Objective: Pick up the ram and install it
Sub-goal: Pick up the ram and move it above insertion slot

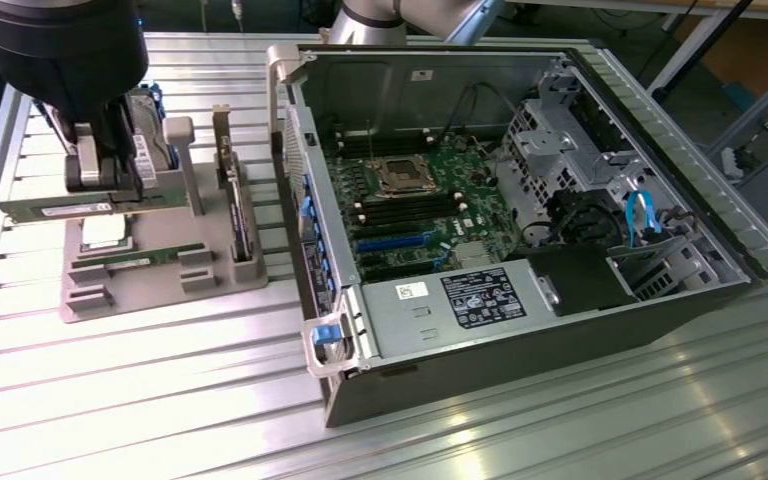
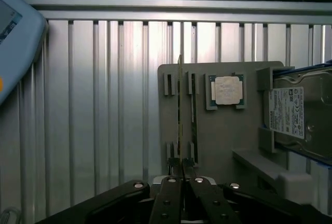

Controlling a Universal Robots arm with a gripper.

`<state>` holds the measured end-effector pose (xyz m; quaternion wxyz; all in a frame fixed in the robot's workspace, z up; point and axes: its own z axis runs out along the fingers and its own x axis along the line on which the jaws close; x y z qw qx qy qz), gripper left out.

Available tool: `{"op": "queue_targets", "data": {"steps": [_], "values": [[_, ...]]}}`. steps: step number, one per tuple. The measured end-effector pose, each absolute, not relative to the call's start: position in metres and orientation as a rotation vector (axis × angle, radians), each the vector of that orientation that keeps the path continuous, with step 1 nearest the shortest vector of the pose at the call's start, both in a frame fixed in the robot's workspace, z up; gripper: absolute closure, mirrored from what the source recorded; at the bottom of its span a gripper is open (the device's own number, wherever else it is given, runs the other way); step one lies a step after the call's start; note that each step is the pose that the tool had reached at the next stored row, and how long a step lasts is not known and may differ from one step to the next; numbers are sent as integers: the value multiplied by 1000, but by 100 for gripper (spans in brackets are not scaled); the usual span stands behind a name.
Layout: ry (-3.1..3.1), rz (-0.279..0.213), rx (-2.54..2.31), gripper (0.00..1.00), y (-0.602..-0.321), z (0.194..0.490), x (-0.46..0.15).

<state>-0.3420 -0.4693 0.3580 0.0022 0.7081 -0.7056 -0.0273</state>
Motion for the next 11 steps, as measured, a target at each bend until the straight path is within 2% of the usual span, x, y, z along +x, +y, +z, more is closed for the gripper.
{"op": "queue_targets", "data": {"steps": [11], "values": [[-2214, -86, 2221, 88, -469, 369, -341]]}}
